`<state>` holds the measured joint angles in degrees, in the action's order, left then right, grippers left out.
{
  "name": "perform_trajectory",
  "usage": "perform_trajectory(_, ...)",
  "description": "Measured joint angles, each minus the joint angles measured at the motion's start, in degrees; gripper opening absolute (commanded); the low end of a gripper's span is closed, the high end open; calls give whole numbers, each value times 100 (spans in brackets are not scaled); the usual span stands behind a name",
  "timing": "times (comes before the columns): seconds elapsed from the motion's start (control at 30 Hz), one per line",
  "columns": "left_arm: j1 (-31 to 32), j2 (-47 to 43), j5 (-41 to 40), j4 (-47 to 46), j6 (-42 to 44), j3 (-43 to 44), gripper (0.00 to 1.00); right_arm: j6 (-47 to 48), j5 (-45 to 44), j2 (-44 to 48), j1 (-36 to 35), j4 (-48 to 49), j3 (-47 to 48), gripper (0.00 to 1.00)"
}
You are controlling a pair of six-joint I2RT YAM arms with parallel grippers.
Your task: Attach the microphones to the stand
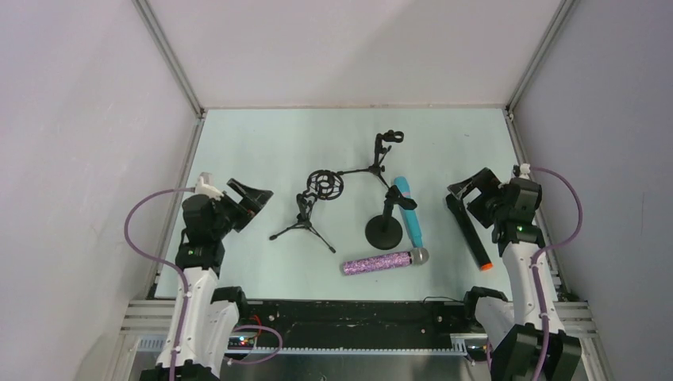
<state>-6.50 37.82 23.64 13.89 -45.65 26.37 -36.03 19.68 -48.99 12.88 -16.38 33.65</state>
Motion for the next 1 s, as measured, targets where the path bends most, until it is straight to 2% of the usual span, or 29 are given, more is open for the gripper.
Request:
perform_trajectory(0.33,-251,-310,-503,-2,122,219,98,190,264,-1043,-203,-299,455,100)
perform_trajectory(0.6,-258,-424,-1003,72,866,468,98,470,9,-1290,-931,-686,660,100)
perform_trajectory(0.7,-256,44,-946,105,1161,1049,98,457,-146,-1102,-1137,-909,758,100)
perform_trajectory(0.83,-234,1141,-636,361,1488,2216,98,452,-229,-765,-1257,-1176,820,100)
perform_trajectory(0.93,-90,2065,-562,778,1738,3185,98,457,-256,-643,-1255,-1394,887,100)
perform_trajectory(1.0,197,2605,-785,1250,1947,3893,98,483,-269,-627,-1233,-1563,968,100)
